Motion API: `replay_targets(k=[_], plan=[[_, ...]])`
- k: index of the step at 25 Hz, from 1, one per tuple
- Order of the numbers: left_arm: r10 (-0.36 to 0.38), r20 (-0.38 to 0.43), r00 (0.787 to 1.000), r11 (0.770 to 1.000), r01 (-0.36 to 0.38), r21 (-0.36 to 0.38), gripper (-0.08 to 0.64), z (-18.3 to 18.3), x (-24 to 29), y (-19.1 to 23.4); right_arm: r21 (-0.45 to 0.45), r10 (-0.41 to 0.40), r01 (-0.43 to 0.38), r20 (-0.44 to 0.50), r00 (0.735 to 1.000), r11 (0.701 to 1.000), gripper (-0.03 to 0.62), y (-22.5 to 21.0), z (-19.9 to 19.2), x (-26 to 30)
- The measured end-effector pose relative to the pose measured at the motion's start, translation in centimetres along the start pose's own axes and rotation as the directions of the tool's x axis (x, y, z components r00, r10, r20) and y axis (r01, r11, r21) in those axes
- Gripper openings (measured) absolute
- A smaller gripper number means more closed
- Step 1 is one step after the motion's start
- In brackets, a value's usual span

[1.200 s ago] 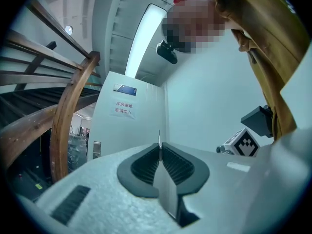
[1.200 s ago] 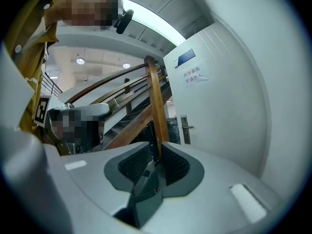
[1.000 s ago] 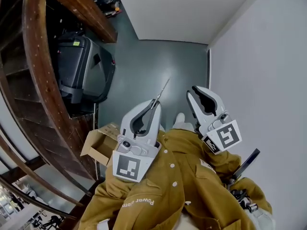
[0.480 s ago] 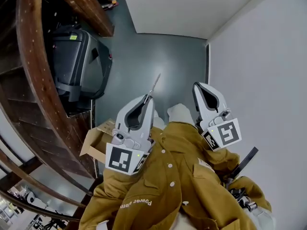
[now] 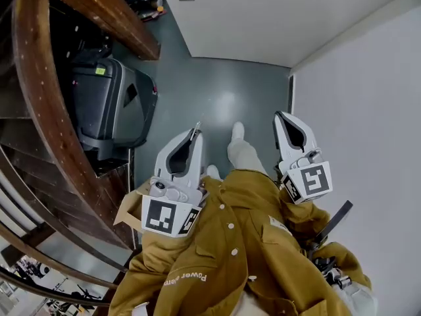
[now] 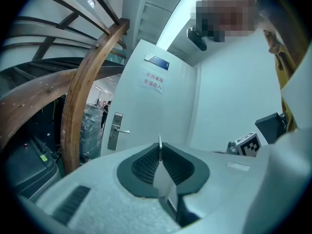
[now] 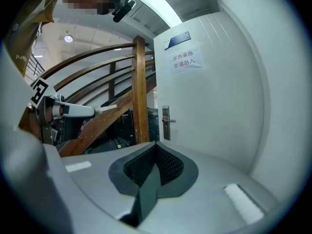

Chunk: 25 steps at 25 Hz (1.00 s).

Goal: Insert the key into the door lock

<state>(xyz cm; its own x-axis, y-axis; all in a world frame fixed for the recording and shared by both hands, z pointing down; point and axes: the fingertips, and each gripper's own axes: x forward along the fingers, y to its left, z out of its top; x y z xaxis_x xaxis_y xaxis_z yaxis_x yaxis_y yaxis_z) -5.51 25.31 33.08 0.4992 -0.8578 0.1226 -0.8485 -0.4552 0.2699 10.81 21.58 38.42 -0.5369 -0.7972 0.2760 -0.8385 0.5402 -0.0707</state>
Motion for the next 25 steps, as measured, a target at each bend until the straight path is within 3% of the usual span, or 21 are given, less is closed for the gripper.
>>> replay_targets(k=[4,8,10,16,21,25], plan=[[0.056,-0.001,0.998,0.998,-0.056,-0.002,0.028,2.4,6.1,1.3,-0.016,0.021,-0.021,0.028,0.999,1.000,0.001,-5.5,3.3,4.4],[0.112,0.013,0.994,0.994,-0.112,-0.002,0.028,4.0,10.4,2.1,-0.123,0.031,-0.022,0.076,0.997,0.992,0.003,-8.8,5.9,7.7],[0.138,0.015,0.990,0.990,-0.138,-0.005,0.028,4.2,11.8,3.0,-0.144,0.042,-0.033,0.056,0.998,0.989,0.005,-9.9,5.9,9.4],[0.206,0.020,0.978,0.978,-0.205,-0.031,0.028,4.7,14.7,6.6,-0.098,0.144,-0.140,0.038,0.989,0.985,0.005,-10.9,5.4,13.8],[0.207,0.025,0.978,0.976,-0.204,-0.077,0.028,5.0,18.0,10.9,-0.201,0.091,-0.072,0.084,0.992,0.977,0.005,-11.2,7.6,18.5],[0.184,0.030,0.982,0.980,-0.181,-0.087,0.028,5.5,21.3,15.2,-0.103,0.158,-0.155,0.015,0.987,0.982,0.006,-10.9,6.9,23.0]])
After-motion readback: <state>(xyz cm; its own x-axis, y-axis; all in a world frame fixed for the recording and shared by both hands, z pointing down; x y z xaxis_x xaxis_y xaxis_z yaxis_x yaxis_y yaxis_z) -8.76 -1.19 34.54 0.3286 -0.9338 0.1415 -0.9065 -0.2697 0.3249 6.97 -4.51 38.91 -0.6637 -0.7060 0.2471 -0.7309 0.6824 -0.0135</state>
